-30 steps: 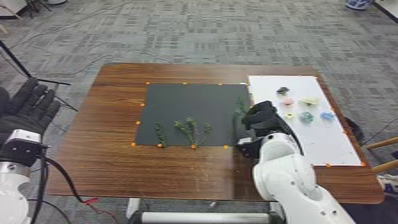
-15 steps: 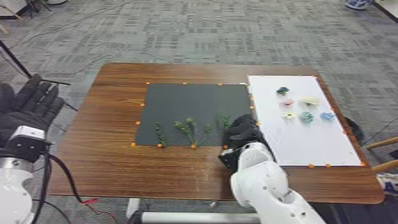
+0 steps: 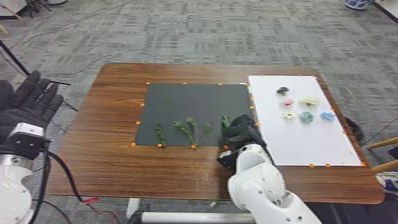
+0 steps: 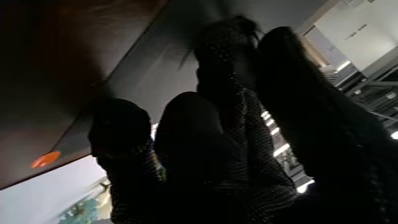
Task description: Arrange flowers
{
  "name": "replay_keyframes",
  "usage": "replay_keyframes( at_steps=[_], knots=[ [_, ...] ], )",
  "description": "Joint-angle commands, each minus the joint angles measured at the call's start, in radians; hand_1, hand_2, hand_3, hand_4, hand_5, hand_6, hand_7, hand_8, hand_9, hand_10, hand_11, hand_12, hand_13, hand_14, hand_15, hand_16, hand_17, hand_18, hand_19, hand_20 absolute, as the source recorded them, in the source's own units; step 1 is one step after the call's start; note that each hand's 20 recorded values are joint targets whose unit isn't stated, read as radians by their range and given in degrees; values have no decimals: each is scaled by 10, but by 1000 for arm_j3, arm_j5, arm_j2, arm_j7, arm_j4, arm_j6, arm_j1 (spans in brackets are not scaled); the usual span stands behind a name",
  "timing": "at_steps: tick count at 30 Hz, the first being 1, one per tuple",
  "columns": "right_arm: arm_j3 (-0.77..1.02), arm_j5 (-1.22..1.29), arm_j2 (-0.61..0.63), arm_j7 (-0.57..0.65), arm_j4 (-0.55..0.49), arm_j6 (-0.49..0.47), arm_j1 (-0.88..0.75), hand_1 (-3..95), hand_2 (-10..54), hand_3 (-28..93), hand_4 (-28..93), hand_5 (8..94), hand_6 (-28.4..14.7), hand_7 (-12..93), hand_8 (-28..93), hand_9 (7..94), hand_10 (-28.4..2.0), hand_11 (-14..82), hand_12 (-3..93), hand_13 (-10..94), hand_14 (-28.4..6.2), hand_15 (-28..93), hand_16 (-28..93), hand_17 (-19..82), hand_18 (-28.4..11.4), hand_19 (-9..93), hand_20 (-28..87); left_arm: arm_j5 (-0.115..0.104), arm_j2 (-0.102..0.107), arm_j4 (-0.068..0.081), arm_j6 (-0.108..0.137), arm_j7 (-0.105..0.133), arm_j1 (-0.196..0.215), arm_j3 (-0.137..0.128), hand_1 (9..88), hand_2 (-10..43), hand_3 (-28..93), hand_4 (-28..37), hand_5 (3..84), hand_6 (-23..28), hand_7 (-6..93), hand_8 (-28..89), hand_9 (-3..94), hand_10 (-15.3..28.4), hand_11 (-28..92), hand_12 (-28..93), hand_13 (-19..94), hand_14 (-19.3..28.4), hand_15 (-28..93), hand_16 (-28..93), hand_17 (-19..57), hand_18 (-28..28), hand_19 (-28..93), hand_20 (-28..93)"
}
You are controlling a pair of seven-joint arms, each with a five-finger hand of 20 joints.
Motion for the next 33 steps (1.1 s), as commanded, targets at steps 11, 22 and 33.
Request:
replay_keyframes(
  at_steps=[11,22,33],
  knots=[
    [48,-112,58,-6,-65,71,-75,328,-70,716,-208,479,-160,86,-61,710,-224,294,215,869,-62,668,347,511,-271,932,349,8,-5,-4,-2,-7,-5,-12,235,166,671,-283,346,66,49,-66,291,109,67,104,187,98,126,-36,-31,58,133,82],
    [60,-191,114,-58,-149,56,-137,238,103,751,-172,488,-154,338,-106,661,-265,140,127,883,-67,695,309,526,-279,932,348,2,-11,-10,2,-7,6,-22,235,167,671,-283,345,66,51,-65,289,108,65,105,187,99,129,-34,-31,58,133,82],
    [166,139,82,-320,-175,-106,-193,245,123,755,-172,511,-131,212,-75,583,-235,96,86,864,-89,596,283,464,-260,905,185,-1,-14,-10,5,-6,6,-22,233,169,672,-283,348,69,52,-65,291,110,70,107,188,101,130,-33,-30,58,132,82]
  ],
)
